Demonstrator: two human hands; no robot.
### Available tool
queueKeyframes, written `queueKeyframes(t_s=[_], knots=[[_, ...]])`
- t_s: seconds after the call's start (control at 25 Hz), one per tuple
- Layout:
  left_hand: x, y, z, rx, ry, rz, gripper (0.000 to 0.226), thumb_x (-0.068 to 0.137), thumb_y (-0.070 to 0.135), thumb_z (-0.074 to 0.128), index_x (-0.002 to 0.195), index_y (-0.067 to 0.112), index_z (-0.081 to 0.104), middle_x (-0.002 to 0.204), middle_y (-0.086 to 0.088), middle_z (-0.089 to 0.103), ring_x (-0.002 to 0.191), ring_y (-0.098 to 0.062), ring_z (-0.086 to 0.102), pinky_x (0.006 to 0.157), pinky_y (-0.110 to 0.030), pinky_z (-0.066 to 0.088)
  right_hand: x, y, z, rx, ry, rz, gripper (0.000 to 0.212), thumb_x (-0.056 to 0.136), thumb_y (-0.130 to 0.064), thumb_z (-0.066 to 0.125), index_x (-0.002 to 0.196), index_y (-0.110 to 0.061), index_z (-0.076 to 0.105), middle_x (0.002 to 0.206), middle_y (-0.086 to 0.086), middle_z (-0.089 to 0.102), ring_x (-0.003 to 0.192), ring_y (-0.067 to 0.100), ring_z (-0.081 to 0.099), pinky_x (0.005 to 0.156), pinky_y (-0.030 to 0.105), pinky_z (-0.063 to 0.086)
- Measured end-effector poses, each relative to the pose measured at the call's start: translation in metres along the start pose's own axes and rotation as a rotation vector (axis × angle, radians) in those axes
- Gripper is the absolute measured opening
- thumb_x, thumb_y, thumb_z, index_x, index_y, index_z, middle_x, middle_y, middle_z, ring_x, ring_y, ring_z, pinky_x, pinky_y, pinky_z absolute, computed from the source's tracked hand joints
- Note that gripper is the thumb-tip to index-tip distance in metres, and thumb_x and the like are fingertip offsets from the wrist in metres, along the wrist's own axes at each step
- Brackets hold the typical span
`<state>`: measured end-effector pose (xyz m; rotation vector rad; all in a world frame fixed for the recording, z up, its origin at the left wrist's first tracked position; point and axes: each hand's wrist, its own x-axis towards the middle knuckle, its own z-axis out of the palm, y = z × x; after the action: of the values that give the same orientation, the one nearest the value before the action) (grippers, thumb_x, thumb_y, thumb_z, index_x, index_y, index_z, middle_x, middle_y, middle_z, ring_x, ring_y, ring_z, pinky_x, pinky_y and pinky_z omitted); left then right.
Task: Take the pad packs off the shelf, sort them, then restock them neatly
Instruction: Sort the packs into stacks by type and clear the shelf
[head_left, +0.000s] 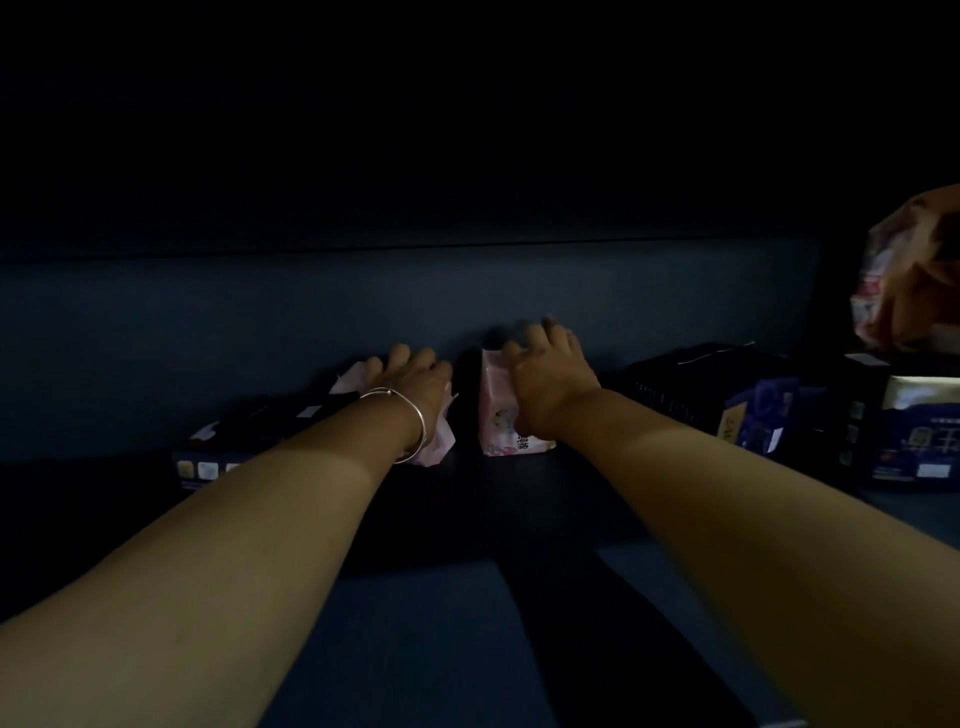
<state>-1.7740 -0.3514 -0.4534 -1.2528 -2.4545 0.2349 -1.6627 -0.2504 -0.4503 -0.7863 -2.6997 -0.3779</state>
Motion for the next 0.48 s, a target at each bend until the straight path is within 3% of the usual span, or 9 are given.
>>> queueKeyframes(t_s=[0.08, 0.24, 0.48], knots=[[-0.002, -0.001, 0.000, -0.012, -0.003, 0.008, 0.070, 0.064, 0.007, 0.073, 0.121, 0.019, 0.035, 0.130, 0.002, 0.039, 0.125, -0.025, 0.030, 0.099, -0.039, 0.032, -0.001, -0.003, -0.001, 0.057, -0.037, -0.012, 0.080, 0.080, -0.024, 0.071, 0.141, -0.008, 0.022, 0.148, 0.016, 0.025, 0.140, 0.038, 0.017, 0.118, 0.048, 0.013], [-0.008, 0.001, -0.003, 0.020, 0.031, 0.048, 0.077, 0.064, 0.017, 0.079, 0.125, 0.019, 0.033, 0.129, 0.002, 0.039, 0.125, -0.023, 0.031, 0.099, -0.039, 0.032, -0.015, -0.002, -0.002, -0.006, -0.044, 0.019, 0.097, 0.069, -0.036, 0.079, 0.141, -0.014, 0.019, 0.138, 0.013, 0.029, 0.129, 0.034, 0.026, 0.106, 0.048, 0.033], [-0.020, 0.010, -0.005, 0.139, 0.204, 0.154, 0.057, 0.075, 0.037, 0.069, 0.120, 0.017, 0.041, 0.127, -0.001, 0.038, 0.122, -0.023, 0.033, 0.095, -0.038, 0.030, -0.039, -0.016, 0.003, -0.081, 0.076, -0.028, 0.067, 0.080, -0.030, 0.067, 0.134, -0.015, 0.031, 0.135, 0.010, 0.036, 0.125, 0.032, 0.032, 0.103, 0.050, 0.028]])
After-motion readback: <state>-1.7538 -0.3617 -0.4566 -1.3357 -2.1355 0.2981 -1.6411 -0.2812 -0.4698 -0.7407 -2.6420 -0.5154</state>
